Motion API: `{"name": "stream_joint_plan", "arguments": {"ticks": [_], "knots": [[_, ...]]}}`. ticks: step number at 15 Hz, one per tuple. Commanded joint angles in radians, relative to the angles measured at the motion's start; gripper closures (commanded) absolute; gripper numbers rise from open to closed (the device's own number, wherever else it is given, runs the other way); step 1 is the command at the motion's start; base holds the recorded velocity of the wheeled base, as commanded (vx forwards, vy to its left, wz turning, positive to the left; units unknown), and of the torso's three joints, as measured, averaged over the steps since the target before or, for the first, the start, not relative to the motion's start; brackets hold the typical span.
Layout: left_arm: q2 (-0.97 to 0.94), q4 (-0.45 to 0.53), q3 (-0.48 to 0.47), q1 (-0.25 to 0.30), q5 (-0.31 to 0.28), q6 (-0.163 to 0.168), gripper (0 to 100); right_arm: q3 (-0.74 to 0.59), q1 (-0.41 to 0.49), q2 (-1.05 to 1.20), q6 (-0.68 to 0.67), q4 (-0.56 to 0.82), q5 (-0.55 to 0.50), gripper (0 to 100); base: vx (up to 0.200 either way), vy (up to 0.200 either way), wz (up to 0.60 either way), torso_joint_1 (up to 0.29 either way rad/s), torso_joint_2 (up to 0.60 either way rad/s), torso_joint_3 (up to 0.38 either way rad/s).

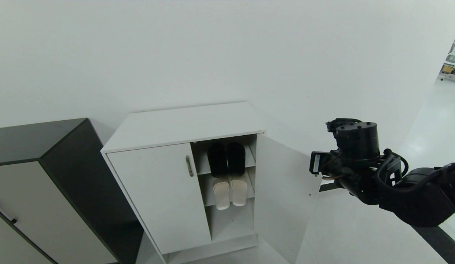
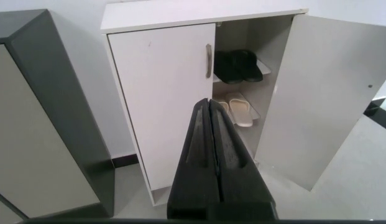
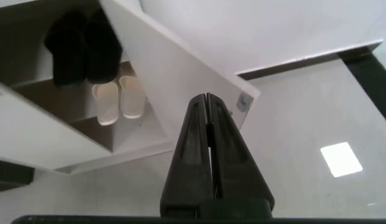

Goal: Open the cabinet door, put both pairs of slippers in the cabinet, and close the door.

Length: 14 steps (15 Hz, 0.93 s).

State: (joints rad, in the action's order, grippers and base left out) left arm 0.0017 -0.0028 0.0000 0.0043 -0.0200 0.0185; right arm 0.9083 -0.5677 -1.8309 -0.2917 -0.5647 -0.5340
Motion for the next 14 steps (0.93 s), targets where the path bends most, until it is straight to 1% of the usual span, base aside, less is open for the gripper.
{"name": "stream_joint_plan", "arguments": {"ticks": [1, 3, 5, 8, 14], "knots": [[0.000, 0.000, 0.000, 0.000, 0.000, 0.000, 100, 0.020, 0.035, -0.062, -0.004, -0.024, 0.012, 100, 0.000, 0.000, 0.00, 0.000, 0.00, 0.000], [0.000, 0.000, 0.000, 0.000, 0.000, -0.002, 100, 0.023, 0.071, -0.099, -0.001, -0.100, 0.028, 100, 0.000, 0.000, 0.00, 0.000, 0.00, 0.000], [0.000, 0.000, 0.000, 0.000, 0.000, -0.003, 100, 0.024, 0.100, -0.114, -0.001, -0.106, 0.062, 100, 0.000, 0.000, 0.00, 0.000, 0.00, 0.000], [0.000, 0.000, 0.000, 0.000, 0.000, -0.003, 100, 0.040, 0.129, -0.146, -0.003, -0.109, 0.072, 100, 0.000, 0.000, 0.00, 0.000, 0.00, 0.000], [0.000, 0.000, 0.000, 0.000, 0.002, -0.005, 100, 0.046, 0.157, -0.206, 0.000, -0.162, 0.091, 100, 0.000, 0.000, 0.00, 0.000, 0.00, 0.000]]}}
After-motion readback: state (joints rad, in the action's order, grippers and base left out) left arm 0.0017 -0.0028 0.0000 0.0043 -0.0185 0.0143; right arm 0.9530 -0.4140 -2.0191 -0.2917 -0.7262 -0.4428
